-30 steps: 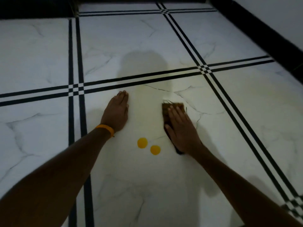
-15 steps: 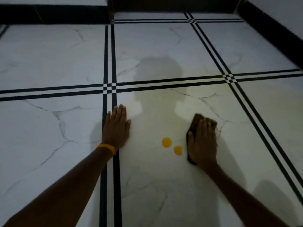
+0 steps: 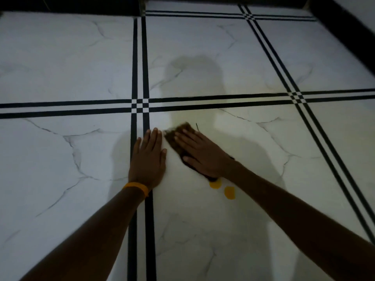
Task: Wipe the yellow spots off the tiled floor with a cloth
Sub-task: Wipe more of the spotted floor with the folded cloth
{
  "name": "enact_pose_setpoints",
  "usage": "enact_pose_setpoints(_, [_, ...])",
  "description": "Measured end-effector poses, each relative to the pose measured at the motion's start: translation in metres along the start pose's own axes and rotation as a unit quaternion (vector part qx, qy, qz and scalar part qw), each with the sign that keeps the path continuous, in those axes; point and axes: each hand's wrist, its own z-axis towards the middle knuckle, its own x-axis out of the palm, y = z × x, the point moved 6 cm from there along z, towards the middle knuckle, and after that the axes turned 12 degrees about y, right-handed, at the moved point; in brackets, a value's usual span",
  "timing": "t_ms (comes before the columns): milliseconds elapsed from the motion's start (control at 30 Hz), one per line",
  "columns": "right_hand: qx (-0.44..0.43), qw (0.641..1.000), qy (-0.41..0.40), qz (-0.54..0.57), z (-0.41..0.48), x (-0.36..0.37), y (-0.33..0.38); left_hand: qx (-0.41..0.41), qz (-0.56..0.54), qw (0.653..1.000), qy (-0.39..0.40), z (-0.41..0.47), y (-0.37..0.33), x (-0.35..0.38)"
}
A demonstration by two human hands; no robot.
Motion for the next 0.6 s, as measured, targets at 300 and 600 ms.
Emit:
enact_pose_setpoints(300, [0.418,0.896,-0.060,0.135,-0.185,0.017,-0.158,-0.003,0.007,1.000,-0.002,0.001,0.000,0.001])
enact_pose_setpoints(600, [0.518,0.838,-0.107,0.134,-0.192,0.052,0.019,-0.009,0.013,1.000,0.004,-0.002,-0.002,-0.003])
